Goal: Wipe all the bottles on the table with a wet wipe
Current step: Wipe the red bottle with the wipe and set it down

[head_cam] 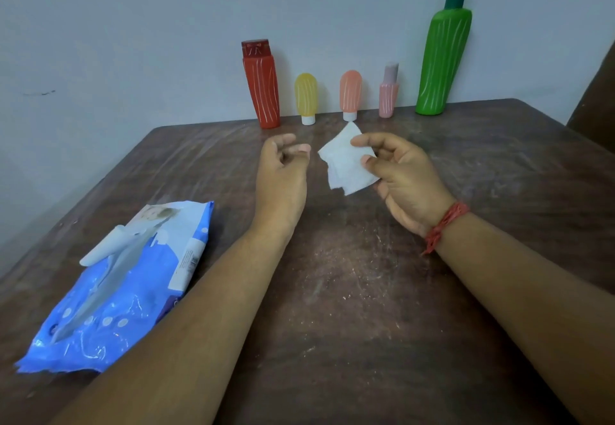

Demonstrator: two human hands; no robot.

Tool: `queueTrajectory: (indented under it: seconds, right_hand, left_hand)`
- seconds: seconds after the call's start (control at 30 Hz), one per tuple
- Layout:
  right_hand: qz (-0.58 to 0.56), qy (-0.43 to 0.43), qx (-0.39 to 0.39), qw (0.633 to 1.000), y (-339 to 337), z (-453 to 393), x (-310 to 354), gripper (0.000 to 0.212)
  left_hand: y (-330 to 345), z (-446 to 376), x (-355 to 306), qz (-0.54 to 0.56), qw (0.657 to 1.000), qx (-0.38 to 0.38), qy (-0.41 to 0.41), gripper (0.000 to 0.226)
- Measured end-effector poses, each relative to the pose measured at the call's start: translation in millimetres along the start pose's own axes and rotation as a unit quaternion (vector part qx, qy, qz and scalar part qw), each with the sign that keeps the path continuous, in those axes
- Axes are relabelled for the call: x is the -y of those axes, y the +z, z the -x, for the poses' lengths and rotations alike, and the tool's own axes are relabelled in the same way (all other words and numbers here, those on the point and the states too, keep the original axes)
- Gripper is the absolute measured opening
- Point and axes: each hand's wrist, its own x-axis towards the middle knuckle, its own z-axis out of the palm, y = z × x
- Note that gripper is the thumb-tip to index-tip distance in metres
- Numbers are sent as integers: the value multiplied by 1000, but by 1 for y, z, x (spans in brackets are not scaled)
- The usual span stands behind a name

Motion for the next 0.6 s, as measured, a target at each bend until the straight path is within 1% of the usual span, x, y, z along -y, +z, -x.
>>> queueTrajectory:
  seconds: [0.13,0.27,0.4,0.5,0.6]
  right_hand:
    - [-21,-2,-9,1000,1,-3,-6,41]
    - [-36,-19,5,999,4,-5,-12,51]
    - [-56,-28,19,998,6,-6,-15,50]
    - [-75,-34,10,997,6,-9,-17,50]
    - [-87,-39,6,995,8,-11,-21,51]
  left_hand:
    - [14,-39,1,-29,998,-23,-45,42]
    - [21,-102,8,-105,992,-48,-45,54]
    - [17,-163,15,-170,979,-94,-65,66]
    - [15,-191,21,-179,976,-95,-80,74]
    - [17,-207,29,-180,977,-91,-74,75]
